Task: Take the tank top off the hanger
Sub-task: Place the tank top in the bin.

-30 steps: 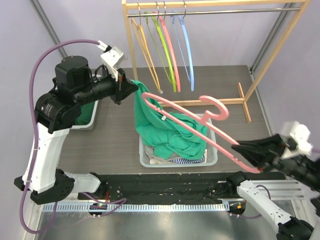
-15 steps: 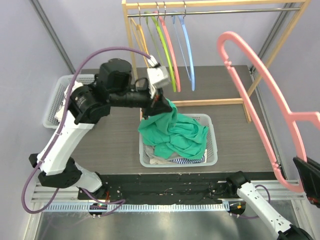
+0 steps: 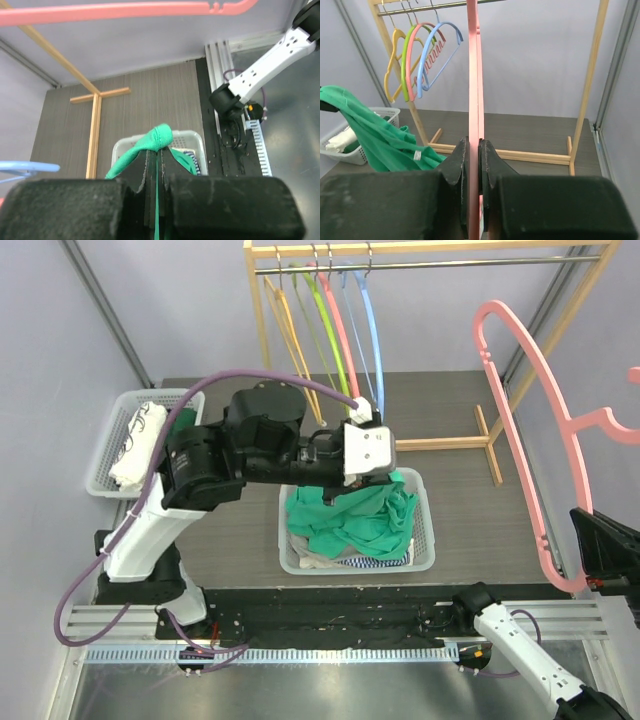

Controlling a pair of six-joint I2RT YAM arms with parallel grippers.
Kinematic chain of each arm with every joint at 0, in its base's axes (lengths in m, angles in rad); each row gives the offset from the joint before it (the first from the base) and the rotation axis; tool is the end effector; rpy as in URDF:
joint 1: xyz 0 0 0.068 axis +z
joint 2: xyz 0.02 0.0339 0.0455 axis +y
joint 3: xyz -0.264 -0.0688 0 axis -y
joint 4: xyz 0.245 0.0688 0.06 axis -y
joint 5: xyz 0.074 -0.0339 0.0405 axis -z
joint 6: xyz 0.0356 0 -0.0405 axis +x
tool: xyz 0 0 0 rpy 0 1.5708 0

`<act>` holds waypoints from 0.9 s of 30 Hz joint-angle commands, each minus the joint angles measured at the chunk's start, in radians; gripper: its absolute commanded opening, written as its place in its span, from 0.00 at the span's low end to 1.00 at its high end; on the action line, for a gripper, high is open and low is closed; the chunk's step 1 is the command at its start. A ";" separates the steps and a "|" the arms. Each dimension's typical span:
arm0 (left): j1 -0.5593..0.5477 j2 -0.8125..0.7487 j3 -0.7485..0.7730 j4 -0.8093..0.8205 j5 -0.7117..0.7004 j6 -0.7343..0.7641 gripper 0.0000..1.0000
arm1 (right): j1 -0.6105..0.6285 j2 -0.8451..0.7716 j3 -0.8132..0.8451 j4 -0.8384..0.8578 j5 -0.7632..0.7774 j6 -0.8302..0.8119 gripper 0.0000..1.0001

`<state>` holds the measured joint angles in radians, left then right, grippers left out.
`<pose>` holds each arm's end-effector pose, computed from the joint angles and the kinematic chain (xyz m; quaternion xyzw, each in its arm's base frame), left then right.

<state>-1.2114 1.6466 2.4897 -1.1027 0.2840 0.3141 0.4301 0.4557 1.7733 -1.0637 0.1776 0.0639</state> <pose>0.0831 -0.2494 0.5718 0.6045 0.5077 -0.3628 0.4951 -0.0958 -0.0508 0.5093 -0.0420 0.6121 0.1400 0.7772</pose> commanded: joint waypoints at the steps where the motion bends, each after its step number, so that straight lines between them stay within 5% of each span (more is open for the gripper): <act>1: -0.004 -0.023 -0.164 0.059 -0.138 -0.013 0.00 | 0.002 0.000 -0.015 0.047 0.057 0.025 0.01; 11: 0.223 -0.100 -0.736 0.243 -0.078 -0.104 0.00 | 0.002 0.060 0.029 -0.076 0.091 0.045 0.01; 27: 0.297 0.034 -1.094 0.280 -0.108 0.049 0.00 | 0.001 0.185 0.109 -0.216 0.161 0.062 0.01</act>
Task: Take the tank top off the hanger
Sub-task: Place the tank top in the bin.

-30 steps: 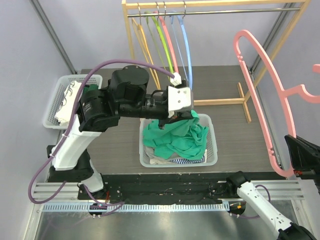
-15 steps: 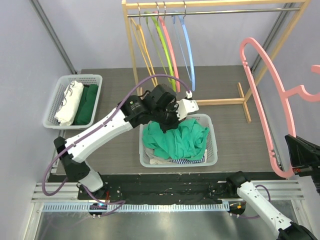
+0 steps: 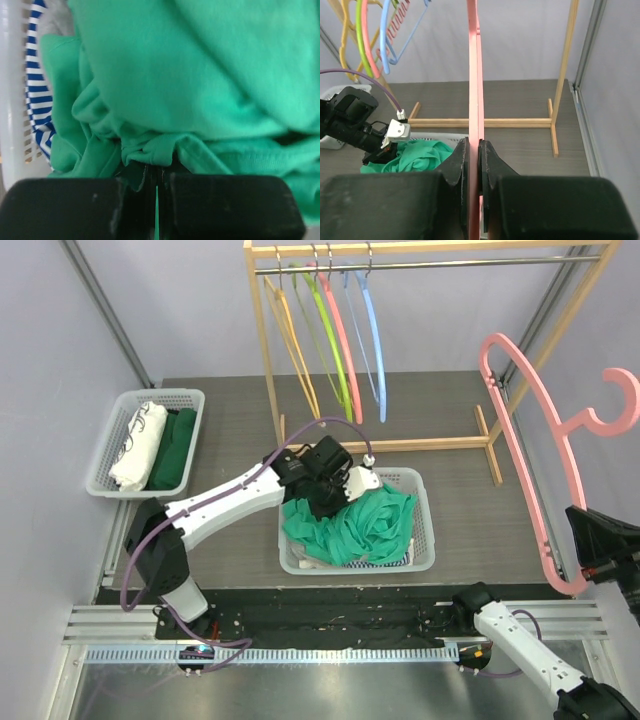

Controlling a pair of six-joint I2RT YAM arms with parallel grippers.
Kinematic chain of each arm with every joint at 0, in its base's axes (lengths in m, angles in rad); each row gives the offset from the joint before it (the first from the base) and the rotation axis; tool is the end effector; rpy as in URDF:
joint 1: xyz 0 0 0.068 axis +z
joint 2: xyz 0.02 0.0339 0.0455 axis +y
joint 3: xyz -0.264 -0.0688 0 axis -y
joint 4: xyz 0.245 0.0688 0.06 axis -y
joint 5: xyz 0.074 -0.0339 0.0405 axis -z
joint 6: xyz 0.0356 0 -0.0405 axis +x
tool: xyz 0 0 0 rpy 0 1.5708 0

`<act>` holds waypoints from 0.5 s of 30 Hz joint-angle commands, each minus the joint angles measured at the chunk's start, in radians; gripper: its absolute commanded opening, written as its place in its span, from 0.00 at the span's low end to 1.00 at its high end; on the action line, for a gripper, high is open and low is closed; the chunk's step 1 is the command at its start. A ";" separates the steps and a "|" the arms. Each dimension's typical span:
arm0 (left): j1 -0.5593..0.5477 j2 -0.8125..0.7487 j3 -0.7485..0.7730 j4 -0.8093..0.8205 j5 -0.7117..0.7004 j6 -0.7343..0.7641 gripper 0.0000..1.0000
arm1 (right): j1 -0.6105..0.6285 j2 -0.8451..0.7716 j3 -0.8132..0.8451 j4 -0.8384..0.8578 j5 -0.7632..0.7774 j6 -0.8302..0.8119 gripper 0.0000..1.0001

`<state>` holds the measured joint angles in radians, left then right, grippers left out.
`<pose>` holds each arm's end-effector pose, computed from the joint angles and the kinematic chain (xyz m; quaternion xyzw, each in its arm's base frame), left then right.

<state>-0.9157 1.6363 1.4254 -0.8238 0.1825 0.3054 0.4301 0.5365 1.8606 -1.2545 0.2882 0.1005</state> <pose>0.2051 -0.2776 0.2906 0.5703 0.7730 -0.1630 0.2252 -0.0843 -0.0498 0.5082 -0.0071 0.6831 0.0952 0.7241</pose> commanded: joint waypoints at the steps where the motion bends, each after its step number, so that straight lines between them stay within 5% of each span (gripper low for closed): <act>1: 0.001 0.062 -0.042 0.011 -0.011 0.058 0.00 | 0.002 0.115 0.020 -0.026 0.055 0.028 0.01; 6: 0.001 0.088 -0.157 0.107 -0.058 0.096 0.01 | 0.002 0.158 -0.008 -0.013 0.089 0.039 0.01; 8: 0.001 0.088 -0.197 0.135 -0.075 0.126 0.11 | 0.002 0.174 -0.026 0.007 0.088 0.039 0.01; 11: 0.001 0.076 -0.221 0.153 -0.094 0.139 0.70 | 0.002 0.190 -0.040 0.036 0.069 0.036 0.01; 12: 0.001 0.066 -0.223 0.156 -0.097 0.135 0.99 | 0.002 0.201 -0.041 0.044 0.066 0.033 0.01; 15: 0.001 0.045 -0.191 0.131 -0.098 0.111 0.99 | 0.002 0.224 -0.043 0.073 0.068 0.018 0.01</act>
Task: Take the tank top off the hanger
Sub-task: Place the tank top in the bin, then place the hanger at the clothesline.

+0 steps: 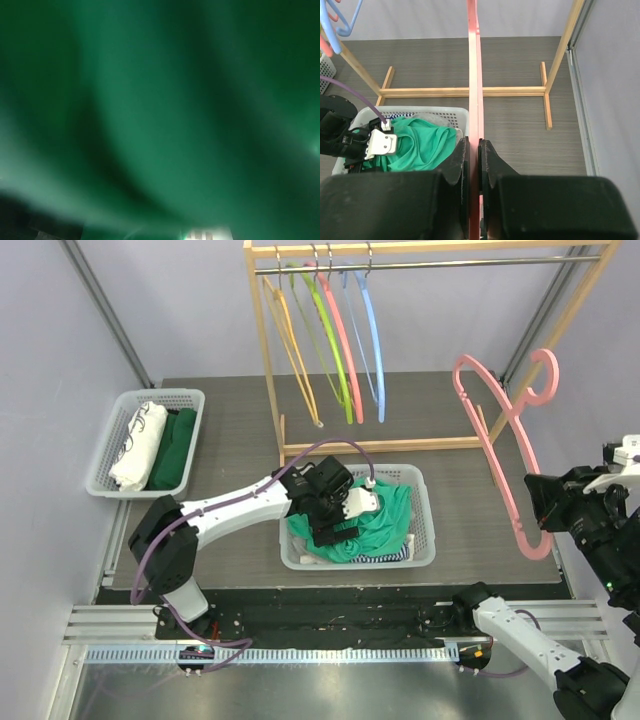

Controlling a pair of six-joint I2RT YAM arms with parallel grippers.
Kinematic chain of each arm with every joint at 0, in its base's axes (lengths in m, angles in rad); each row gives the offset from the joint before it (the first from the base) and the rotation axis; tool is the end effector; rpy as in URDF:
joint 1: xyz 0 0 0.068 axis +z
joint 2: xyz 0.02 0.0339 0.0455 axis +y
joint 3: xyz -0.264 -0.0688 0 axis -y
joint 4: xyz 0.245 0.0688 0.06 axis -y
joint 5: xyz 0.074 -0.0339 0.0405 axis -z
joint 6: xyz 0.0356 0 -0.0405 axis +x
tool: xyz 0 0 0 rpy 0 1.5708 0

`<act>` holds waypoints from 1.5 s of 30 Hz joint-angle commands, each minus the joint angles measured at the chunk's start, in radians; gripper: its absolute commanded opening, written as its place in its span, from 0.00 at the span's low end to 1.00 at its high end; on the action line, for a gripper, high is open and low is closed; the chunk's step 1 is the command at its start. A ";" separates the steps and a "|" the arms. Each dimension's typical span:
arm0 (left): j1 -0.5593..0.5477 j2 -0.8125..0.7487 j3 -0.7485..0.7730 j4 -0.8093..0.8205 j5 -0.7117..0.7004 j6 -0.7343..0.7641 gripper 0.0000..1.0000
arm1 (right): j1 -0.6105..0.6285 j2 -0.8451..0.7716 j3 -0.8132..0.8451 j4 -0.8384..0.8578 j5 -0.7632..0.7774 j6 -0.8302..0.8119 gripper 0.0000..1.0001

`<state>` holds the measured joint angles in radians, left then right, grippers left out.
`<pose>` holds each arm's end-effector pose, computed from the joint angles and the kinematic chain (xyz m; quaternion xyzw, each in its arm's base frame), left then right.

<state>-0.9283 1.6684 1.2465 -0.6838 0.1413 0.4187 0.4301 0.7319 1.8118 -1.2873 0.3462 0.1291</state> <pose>0.2014 -0.2775 0.2330 0.6181 0.7486 -0.1244 0.2051 -0.0028 -0.0146 0.5121 -0.0074 0.7725 0.0427 0.6335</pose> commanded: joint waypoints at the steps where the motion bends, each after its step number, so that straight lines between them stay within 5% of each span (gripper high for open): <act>1: 0.014 0.007 0.020 -0.040 -0.060 -0.011 1.00 | 0.002 0.035 0.003 0.121 0.011 -0.017 0.01; 15: 0.011 -0.078 0.482 -0.377 -0.144 -0.202 1.00 | 0.002 0.222 0.043 0.302 -0.021 -0.049 0.01; 20: -0.003 -0.153 0.577 -0.444 -0.068 -0.196 0.99 | 0.001 0.323 0.127 0.319 0.007 -0.065 0.01; 29: -0.038 -0.210 0.806 -0.548 -0.157 -0.121 1.00 | 0.002 0.510 0.297 0.368 0.040 -0.120 0.01; 37: -0.037 -0.297 0.771 -0.551 -0.132 -0.109 1.00 | 0.001 0.670 0.483 0.396 0.039 -0.123 0.01; 45: -0.037 -0.323 0.785 -0.543 -0.178 -0.112 1.00 | -0.001 0.733 0.482 0.411 0.042 -0.160 0.01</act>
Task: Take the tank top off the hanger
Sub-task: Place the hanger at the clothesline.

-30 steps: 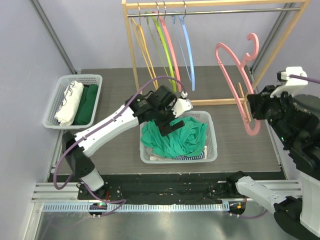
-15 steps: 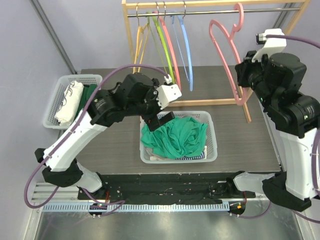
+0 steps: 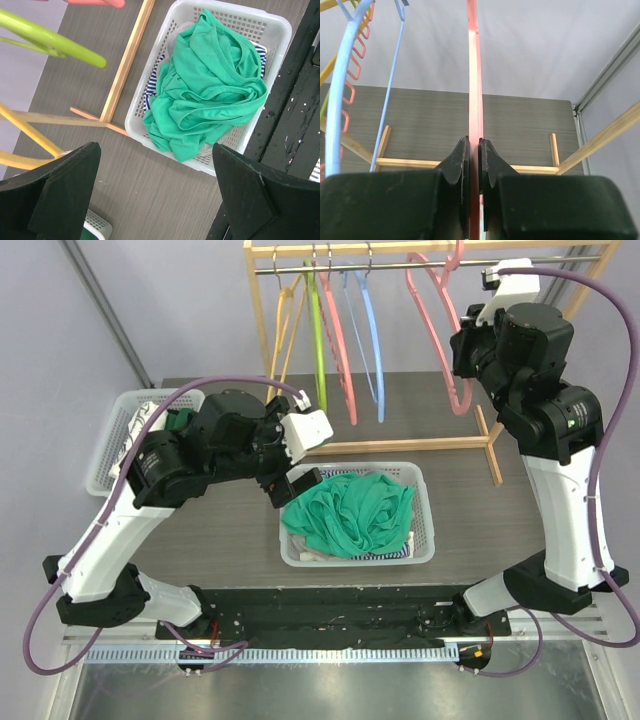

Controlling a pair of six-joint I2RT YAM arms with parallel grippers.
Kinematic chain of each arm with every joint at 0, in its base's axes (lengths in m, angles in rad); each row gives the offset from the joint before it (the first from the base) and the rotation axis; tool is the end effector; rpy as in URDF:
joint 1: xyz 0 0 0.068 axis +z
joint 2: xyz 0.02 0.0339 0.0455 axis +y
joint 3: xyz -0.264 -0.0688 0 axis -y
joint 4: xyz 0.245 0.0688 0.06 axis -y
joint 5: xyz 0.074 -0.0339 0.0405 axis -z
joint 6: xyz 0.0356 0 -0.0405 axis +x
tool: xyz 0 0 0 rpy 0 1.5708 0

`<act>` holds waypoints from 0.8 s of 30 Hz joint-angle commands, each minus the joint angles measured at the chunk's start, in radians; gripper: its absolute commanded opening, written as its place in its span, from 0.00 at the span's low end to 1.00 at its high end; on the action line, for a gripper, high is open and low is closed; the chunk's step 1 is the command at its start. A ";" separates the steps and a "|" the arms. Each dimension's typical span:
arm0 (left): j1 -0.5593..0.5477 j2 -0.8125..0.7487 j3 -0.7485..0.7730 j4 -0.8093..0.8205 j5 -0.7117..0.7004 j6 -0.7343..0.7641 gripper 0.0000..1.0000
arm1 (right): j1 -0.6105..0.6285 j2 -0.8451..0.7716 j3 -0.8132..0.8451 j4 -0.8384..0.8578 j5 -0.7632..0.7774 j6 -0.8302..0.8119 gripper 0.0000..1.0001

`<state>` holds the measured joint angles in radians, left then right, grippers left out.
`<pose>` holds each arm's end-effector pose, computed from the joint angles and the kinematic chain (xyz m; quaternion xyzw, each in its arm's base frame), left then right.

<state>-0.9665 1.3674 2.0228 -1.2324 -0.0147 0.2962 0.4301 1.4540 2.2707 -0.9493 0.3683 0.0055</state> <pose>0.1233 -0.1776 0.5092 0.5160 0.7117 -0.1507 0.4523 0.2049 0.0799 0.5812 -0.0379 0.7485 0.0054 0.6620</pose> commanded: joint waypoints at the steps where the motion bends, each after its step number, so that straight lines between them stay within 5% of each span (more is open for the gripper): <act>1: 0.002 -0.021 0.011 0.004 -0.019 0.012 1.00 | 0.001 0.017 0.020 0.075 0.020 -0.038 0.01; 24: 0.018 0.032 0.152 -0.001 0.012 -0.015 1.00 | -0.017 -0.001 -0.157 0.112 0.009 -0.012 0.01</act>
<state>-0.9596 1.3880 2.1265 -1.2404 -0.0246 0.2951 0.4168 1.4925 2.1498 -0.8558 0.3790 -0.0200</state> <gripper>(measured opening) 0.996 0.116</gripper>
